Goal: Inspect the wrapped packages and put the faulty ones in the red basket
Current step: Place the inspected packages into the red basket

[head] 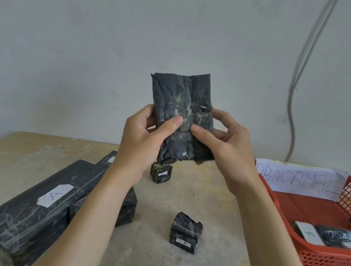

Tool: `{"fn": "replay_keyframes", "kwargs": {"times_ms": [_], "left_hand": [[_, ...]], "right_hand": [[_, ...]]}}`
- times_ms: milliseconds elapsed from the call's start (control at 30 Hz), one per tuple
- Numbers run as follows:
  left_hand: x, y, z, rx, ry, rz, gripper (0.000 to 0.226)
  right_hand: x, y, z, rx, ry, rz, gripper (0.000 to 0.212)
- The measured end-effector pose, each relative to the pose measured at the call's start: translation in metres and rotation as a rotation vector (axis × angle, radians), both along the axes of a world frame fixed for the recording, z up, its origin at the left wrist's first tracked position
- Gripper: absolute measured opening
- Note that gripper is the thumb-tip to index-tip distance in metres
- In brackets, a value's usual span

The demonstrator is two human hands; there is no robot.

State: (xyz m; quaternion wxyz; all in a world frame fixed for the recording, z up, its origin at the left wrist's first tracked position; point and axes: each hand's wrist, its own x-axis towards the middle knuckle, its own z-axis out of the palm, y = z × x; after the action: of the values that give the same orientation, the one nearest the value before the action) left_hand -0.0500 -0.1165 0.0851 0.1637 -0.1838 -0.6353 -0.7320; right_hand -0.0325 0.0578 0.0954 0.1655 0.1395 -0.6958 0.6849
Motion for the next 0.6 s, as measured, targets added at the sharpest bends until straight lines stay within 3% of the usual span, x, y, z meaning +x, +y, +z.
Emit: {"fn": "replay_keyframes", "kwargs": {"times_ms": [167, 267, 433, 500, 600], "left_hand": [[0.0058, -0.0078, 0.0057, -0.068, -0.077, -0.164, 0.072], [0.0058, -0.0072, 0.0055, -0.041, -0.050, -0.129, 0.093], [0.0057, -0.0070, 0.0059, -0.082, -0.031, -0.127, 0.103], [0.0065, -0.0082, 0.0061, -0.102, -0.030, -0.145, 0.115], [0.0074, -0.0078, 0.0063, -0.091, -0.017, -0.137, 0.116]], "right_hand": [[-0.0029, 0.0032, -0.0005, -0.026, 0.011, -0.027, 0.041], [-0.0017, 0.0052, 0.0009, 0.025, -0.010, 0.009, 0.049], [0.0017, 0.0099, 0.0012, 0.079, 0.037, 0.075, 0.080], [0.0023, 0.0095, 0.0014, 0.090, 0.056, 0.076, 0.078], [0.0019, 0.0071, 0.0018, 0.049, 0.048, 0.075, 0.057]]}}
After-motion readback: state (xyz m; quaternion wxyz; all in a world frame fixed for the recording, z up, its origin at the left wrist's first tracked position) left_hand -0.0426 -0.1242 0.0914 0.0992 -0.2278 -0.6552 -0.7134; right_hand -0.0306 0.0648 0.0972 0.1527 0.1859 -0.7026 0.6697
